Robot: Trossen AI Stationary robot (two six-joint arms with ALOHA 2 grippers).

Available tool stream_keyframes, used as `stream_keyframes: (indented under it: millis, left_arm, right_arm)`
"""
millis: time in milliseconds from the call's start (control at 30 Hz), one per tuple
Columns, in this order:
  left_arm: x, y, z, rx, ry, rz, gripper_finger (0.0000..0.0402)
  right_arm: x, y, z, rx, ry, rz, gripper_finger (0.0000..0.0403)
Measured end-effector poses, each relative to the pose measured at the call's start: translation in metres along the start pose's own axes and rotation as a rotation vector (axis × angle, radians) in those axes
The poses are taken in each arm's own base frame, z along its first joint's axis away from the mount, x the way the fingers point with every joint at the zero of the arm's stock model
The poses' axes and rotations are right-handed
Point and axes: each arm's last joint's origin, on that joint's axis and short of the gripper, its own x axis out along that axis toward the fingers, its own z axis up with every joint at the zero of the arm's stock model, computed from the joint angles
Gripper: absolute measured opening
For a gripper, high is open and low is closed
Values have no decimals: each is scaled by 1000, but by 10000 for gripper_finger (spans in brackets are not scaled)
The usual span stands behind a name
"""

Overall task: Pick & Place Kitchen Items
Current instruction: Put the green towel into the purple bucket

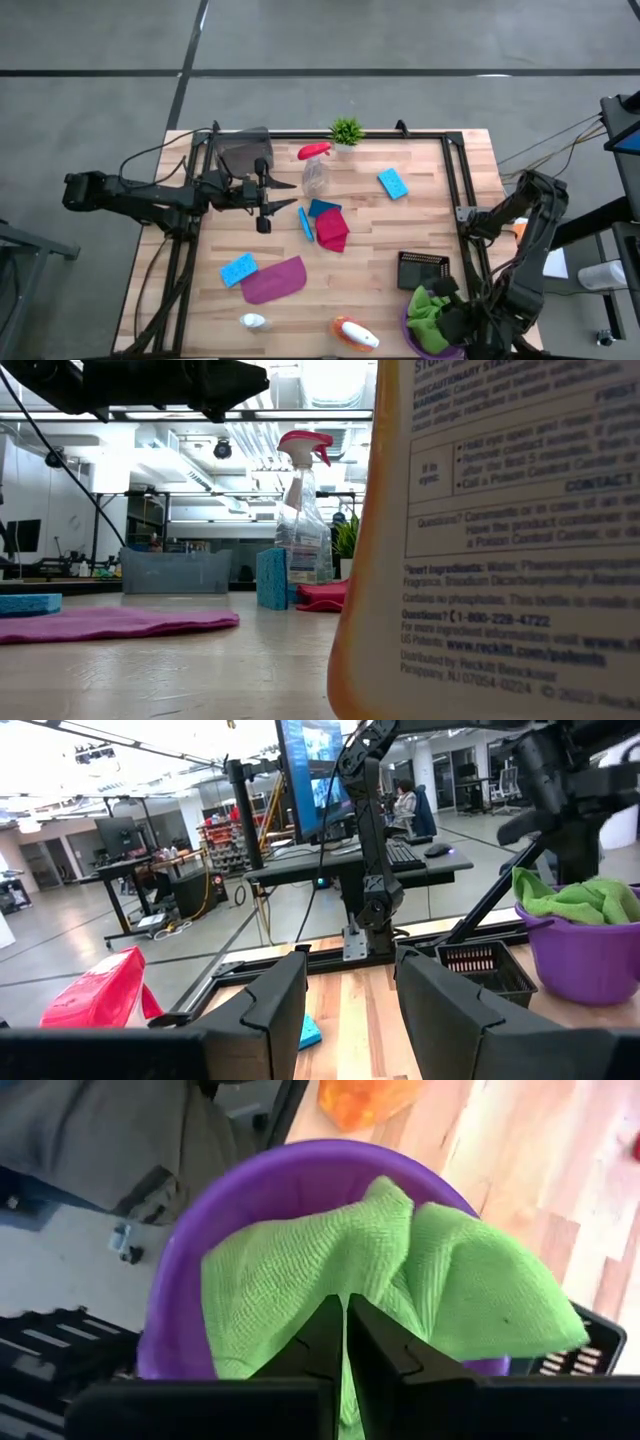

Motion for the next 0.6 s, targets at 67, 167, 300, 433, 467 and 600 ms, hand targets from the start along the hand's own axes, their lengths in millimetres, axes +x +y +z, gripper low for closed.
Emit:
stream_keyframes:
  millis: [67,167,300,433,467,600]
  left_arm:
    - [0,0,0,0,0,0,156]
    - [0,0,0,0,0,0,156]
    - [0,0,0,0,0,0,156]
    - [0,0,0,0,0,0,156]
    - [0,0,0,0,0,0,156]
    - [0,0,0,0,-1,0,156]
  right_arm:
    - [8,2,1,-23,-2,1,18]
    - [21,3,0,-47,8,-10,18]
    - [35,2,-2,-51,40,-29,18]
    - [50,2,-4,-46,60,-18,18]
    - [54,2,-5,-42,63,-3,18]
    - [69,-1,-8,-35,98,3,18]
